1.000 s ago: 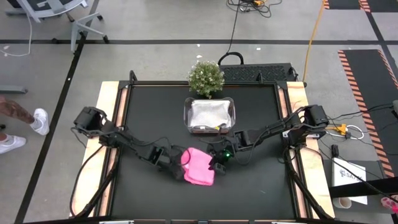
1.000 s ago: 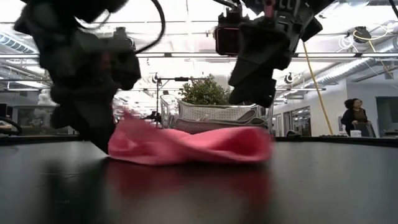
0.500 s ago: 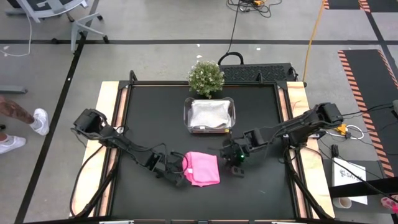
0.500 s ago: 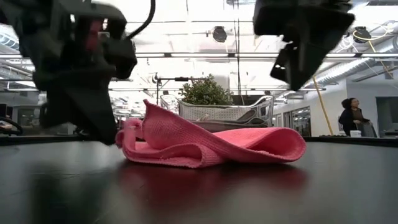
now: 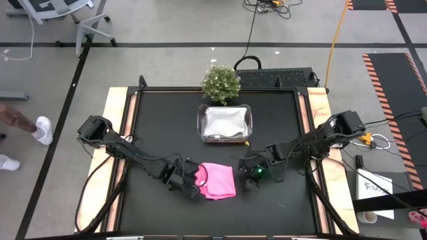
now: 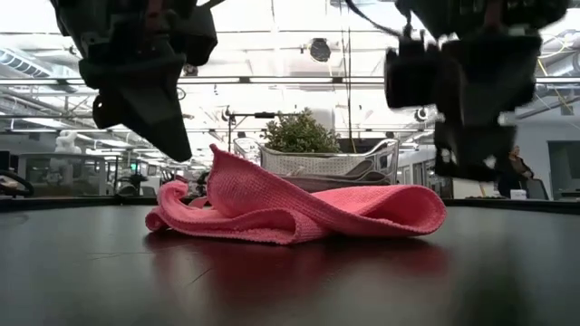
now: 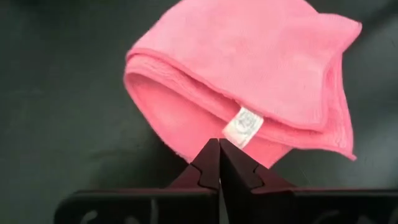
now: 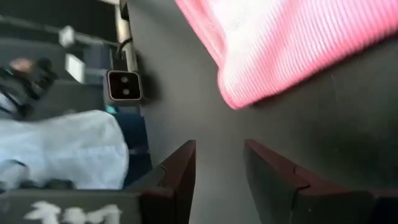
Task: Fold microfiber towels
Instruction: Fold the pink microfiber towel
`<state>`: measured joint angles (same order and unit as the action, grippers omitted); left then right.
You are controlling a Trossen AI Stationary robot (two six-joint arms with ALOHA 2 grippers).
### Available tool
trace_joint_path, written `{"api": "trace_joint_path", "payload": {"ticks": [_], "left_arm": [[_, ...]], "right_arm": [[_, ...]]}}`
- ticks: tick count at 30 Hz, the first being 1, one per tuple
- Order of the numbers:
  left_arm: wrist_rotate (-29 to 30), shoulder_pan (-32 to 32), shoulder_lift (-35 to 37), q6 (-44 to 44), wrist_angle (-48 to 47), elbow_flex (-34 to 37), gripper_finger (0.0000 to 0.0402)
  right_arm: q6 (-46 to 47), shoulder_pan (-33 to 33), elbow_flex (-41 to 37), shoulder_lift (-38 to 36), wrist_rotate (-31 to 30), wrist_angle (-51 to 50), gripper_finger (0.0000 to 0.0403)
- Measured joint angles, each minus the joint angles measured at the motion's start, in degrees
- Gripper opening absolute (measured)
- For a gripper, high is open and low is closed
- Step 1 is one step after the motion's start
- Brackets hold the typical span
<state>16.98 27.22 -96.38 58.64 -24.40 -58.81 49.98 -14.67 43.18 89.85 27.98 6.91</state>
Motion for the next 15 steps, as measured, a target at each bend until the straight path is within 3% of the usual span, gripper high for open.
{"api": "trace_joint_path", "payload": {"ticks": [7,15], "left_arm": [[1.4,-0.2,-0.7,0.2,-1.3,0.1,0.0003],[0.4,-0.6,-3.7,0.6,0.9,0.1,0.0003]], "right_arm": [[12.3,-0.2,-9.1,2.3,0.5,18.9,0.0125],[12.4,-0.1,-9.1,5.3,-1.3,29.7,0.0125]]}}
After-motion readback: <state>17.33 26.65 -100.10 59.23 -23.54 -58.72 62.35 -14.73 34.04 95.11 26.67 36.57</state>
